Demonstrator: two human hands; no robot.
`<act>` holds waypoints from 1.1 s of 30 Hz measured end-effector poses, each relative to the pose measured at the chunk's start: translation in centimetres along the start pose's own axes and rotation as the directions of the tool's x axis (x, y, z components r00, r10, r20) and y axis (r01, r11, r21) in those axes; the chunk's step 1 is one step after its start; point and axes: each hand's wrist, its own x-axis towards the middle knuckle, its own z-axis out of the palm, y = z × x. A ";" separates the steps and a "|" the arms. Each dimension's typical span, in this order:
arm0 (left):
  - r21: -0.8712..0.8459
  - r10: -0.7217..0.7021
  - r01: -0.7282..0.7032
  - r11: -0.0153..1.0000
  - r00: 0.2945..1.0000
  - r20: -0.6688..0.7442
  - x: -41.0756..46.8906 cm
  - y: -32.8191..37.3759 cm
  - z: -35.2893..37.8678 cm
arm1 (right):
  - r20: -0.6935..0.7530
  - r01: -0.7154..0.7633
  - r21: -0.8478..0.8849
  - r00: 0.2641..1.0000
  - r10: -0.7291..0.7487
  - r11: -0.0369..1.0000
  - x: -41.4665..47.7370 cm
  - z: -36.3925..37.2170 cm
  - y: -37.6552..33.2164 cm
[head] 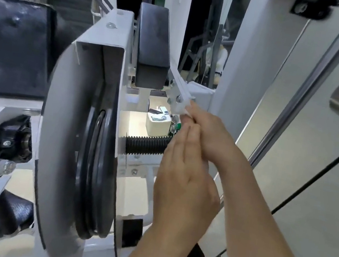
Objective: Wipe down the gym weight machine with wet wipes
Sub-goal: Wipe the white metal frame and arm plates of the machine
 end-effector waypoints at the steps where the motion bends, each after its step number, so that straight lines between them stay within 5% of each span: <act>1: -0.020 -0.003 0.003 1.000 1.000 -0.003 0.6 -0.2 0.1 | 0.028 -0.010 -0.016 1.000 0.010 1.000 0.8 -0.2 0.2; 7: -0.125 -0.105 0.103 0.987 0.994 -0.006 0.8 -0.6 0.7 | 0.107 0.031 -0.104 0.994 -0.020 0.994 -1.1 -2.0 0.1; 13: 0.059 -0.048 0.051 0.997 0.998 -0.050 0.2 -1.2 2.4 | 0.262 -0.021 -0.211 0.962 0.077 0.977 4.8 -1.8 -0.2; 17: 0.132 0.010 -0.006 0.991 0.999 -0.035 0.5 -1.4 2.6 | 0.237 0.024 -0.381 0.969 0.072 0.924 8.6 -0.9 -0.2; 33: 0.324 0.001 -0.014 0.946 0.999 0.041 1.6 -1.8 3.0 | 0.155 -0.104 -0.377 0.973 0.173 0.920 11.8 -0.4 0.1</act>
